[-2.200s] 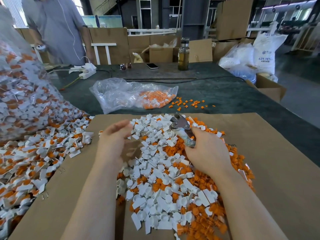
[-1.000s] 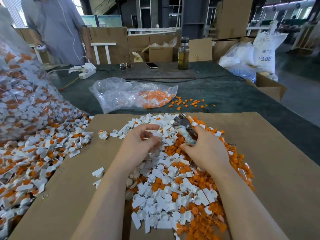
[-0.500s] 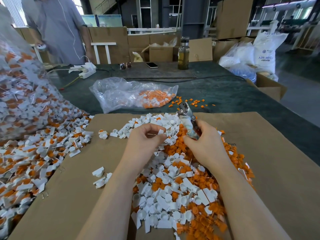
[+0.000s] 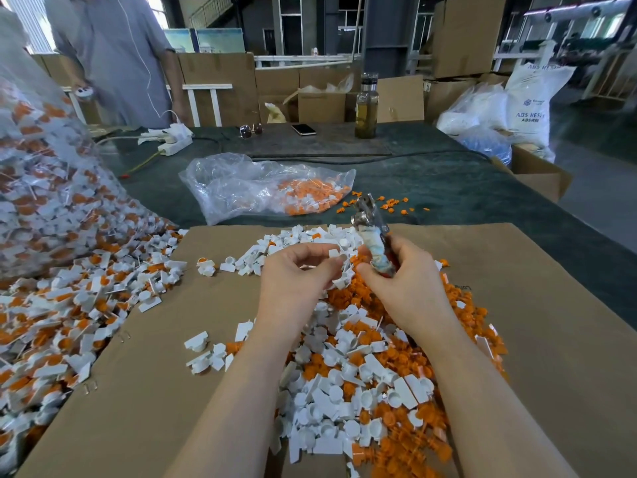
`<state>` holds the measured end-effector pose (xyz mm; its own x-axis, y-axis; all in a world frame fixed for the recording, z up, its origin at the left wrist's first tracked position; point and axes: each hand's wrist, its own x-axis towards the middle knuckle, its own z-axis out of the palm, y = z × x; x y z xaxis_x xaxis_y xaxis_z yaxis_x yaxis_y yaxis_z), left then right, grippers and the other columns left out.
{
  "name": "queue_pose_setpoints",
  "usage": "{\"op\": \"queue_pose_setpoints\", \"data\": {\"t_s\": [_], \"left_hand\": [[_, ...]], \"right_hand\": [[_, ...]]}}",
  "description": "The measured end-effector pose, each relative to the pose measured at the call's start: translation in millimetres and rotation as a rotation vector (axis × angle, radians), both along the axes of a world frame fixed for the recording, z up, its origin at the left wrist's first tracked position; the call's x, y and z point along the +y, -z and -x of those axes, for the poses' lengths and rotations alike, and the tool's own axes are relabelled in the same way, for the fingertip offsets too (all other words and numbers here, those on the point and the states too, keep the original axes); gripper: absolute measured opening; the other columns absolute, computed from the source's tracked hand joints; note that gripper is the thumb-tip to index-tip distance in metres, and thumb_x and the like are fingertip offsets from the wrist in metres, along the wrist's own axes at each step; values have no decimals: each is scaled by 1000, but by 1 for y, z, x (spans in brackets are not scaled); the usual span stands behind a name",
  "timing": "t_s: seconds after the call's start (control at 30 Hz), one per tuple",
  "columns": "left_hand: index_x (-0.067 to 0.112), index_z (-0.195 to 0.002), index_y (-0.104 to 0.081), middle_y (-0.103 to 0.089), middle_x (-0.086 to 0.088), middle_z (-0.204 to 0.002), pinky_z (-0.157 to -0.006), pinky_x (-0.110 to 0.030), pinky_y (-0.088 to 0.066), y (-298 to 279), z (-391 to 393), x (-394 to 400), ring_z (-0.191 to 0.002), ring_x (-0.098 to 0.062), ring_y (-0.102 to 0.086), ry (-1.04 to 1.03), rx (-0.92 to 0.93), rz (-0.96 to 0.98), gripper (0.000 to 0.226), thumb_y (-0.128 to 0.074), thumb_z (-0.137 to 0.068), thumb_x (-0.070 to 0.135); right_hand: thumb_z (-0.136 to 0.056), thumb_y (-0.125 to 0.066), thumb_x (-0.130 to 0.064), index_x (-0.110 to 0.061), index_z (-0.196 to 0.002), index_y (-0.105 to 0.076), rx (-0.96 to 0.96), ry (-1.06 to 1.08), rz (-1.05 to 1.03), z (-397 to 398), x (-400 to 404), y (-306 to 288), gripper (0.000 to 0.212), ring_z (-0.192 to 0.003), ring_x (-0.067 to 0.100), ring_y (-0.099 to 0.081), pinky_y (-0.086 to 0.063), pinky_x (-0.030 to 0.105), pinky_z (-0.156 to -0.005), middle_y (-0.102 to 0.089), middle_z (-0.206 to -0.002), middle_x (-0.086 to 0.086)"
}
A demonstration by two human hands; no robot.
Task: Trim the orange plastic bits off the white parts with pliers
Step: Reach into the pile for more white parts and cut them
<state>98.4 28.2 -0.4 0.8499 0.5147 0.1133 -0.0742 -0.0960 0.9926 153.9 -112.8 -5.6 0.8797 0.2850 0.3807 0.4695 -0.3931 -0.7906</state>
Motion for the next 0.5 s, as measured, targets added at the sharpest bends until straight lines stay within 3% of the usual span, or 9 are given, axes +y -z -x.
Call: {"op": "queue_pose_setpoints", "data": {"t_s": [0.1,0.23,0.5], "left_hand": [[31,-83,-74,-75,9,-72,-66,-19,-58,0,1,-3,-69,-6,-72,-10,20,-101,12,-80,-83,21],[39,-77,-73,-73,19,-73,-61,-11,-53,-1,2,-6,-69,1,-69,-15,-8,-269,18,-78,-84,23],[22,-94,-81,-61,27,-78,-76,-6,-48,4,-1,-8,-87,5,-62,-19,-113,-602,18,-78,-81,10]], "right_hand": [[-84,-71,-23,-26,-104,-59,-7,18,29,-1,0,0,23,-81,3,-62,-49,16,-65,-64,-91,-15],[-83,-71,-23,-21,-110,-60,-27,57,92,-1,1,0,30,-83,6,-61,-53,23,-69,-64,-94,-9],[-78,-72,-27,-26,-108,-60,-36,126,114,1,1,0,32,-80,8,-62,-49,25,-64,-62,-88,-14]]}}
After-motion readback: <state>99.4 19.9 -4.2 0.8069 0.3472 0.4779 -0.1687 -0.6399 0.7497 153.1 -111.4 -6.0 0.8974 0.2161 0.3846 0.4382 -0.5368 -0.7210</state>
